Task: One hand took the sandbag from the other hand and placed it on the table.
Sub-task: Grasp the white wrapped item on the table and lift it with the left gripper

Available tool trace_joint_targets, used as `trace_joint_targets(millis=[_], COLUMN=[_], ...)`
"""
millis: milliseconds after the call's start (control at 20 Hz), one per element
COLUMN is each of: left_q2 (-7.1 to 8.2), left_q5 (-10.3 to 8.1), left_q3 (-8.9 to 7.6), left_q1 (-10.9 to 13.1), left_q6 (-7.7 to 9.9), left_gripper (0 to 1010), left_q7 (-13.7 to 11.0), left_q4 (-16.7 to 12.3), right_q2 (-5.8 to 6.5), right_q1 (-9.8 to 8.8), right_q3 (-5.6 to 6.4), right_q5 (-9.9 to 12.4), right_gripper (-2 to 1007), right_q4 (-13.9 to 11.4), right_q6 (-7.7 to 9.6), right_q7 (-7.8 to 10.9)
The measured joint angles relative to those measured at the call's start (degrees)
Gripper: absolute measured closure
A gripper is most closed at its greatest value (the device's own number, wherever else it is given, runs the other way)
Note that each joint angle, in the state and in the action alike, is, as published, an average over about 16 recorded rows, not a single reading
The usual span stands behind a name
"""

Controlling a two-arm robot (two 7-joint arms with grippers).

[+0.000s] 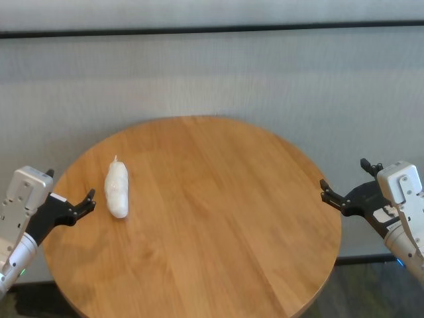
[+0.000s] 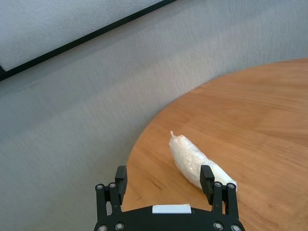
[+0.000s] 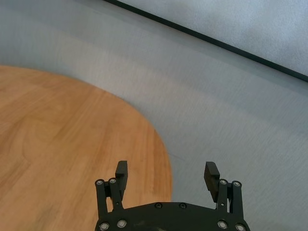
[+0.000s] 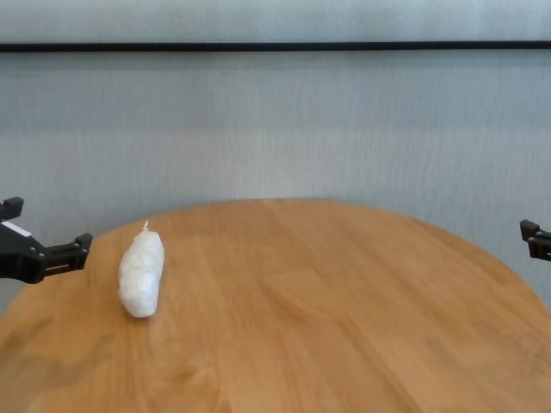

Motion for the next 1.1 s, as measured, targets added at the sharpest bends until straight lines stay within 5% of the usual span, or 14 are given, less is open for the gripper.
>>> trace_joint_targets(millis=[650,1100], left_q2=[-0.51,-1.95], left_q5=[-2.37,-6.91], left_q3=[-1.03,-2.55], left_q1=[1.08,2.15], left_q6=[2.17,9.15], left_gripper=[10,10], left_q7=[-1.86,-4.9], left_q4=[-2.07,-6.1], right_q2=[0.0,0.0], right_q1=[0.0,0.0], right_q3=[0.0,0.0], right_q5=[0.0,0.0], right_gripper=[3,3], right_q4=[0.0,0.0], right_q6=[0.0,0.0], right_q7=[0.0,0.0])
